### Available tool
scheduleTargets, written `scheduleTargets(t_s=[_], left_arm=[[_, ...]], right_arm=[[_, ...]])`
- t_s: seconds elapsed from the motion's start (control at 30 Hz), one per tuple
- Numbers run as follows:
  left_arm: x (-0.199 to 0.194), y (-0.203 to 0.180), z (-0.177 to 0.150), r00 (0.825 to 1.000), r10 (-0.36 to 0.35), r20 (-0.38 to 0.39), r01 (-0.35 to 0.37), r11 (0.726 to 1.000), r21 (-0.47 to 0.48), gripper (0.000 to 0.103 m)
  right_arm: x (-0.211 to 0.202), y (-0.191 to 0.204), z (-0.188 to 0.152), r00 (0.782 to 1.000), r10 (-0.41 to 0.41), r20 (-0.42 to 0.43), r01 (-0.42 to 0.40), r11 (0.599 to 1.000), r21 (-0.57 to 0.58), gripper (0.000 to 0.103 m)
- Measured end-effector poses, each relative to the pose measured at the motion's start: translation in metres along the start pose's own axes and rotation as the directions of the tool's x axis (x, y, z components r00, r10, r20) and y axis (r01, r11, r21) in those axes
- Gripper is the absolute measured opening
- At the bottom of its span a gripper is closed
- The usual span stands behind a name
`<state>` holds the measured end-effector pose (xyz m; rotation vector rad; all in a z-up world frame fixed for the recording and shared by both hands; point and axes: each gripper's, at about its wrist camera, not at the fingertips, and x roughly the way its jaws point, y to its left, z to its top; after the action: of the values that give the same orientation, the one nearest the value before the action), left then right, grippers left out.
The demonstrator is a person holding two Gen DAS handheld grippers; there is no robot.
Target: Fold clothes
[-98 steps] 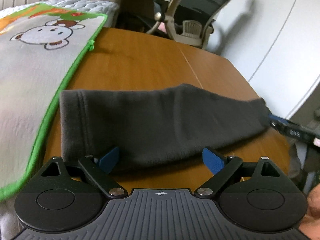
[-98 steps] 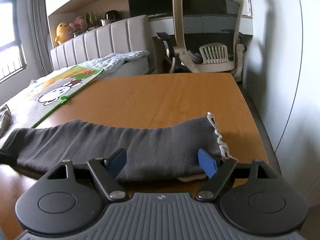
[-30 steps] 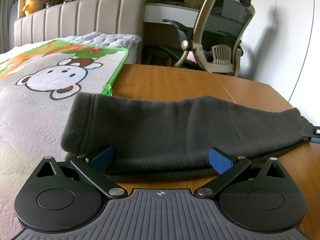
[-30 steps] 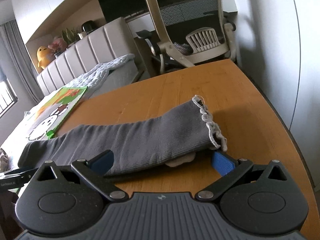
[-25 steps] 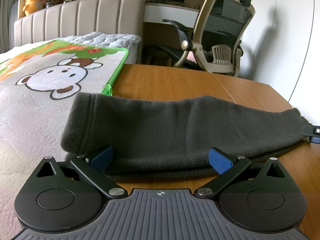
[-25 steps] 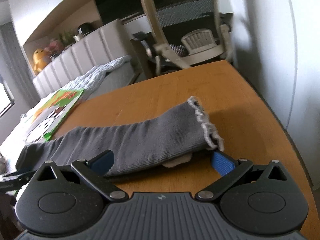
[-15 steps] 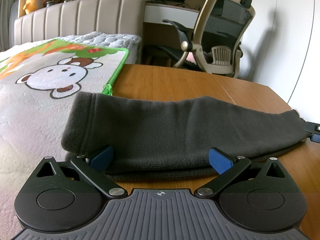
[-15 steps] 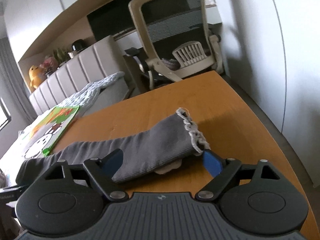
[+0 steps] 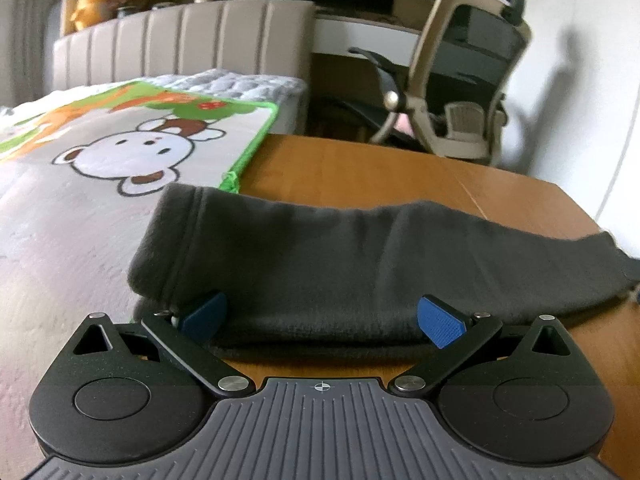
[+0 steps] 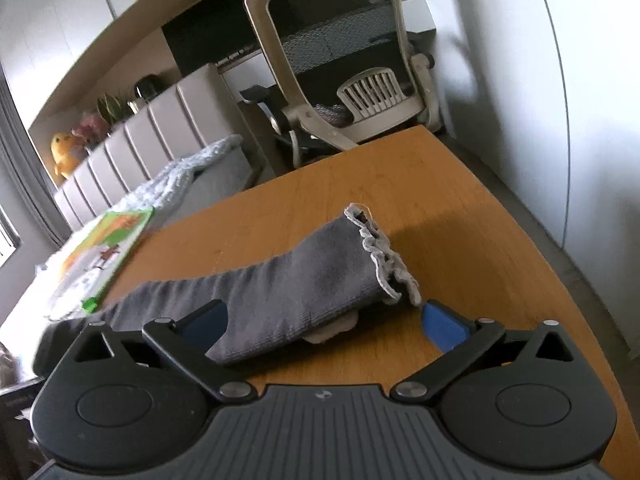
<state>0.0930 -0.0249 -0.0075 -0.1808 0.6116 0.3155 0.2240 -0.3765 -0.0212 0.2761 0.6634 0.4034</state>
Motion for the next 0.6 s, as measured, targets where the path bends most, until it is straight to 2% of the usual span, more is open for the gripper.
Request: scheduleTargets(t_s=[0.17, 0.3, 0.6], left_arm=[[0.008, -0.018, 0.003, 0.996, 0.086, -0.015, -0.085, 0.994, 0.075, 0.103], [0.006, -0.009, 0.002, 0.999, 0.049, -0.02, -0.048, 0.998, 0.045, 0.103], [0.006, -0.012, 0.002, 0.998, 0.056, -0.022, -0.055, 0.997, 0.062, 0.103]], right_arm=[[0.011, 0.021, -0.001, 0.997, -0.067, -0.045, 0.061, 0.991, -0.12, 0.103], [0.014, 0.028, -0.001, 0.994, -0.097, -0.058, 0.087, 0.983, -0.162, 0.103], [0.016, 0.037, -0.004, 0.989, -0.128, -0.071, 0.11, 0.971, -0.21, 0.103]])
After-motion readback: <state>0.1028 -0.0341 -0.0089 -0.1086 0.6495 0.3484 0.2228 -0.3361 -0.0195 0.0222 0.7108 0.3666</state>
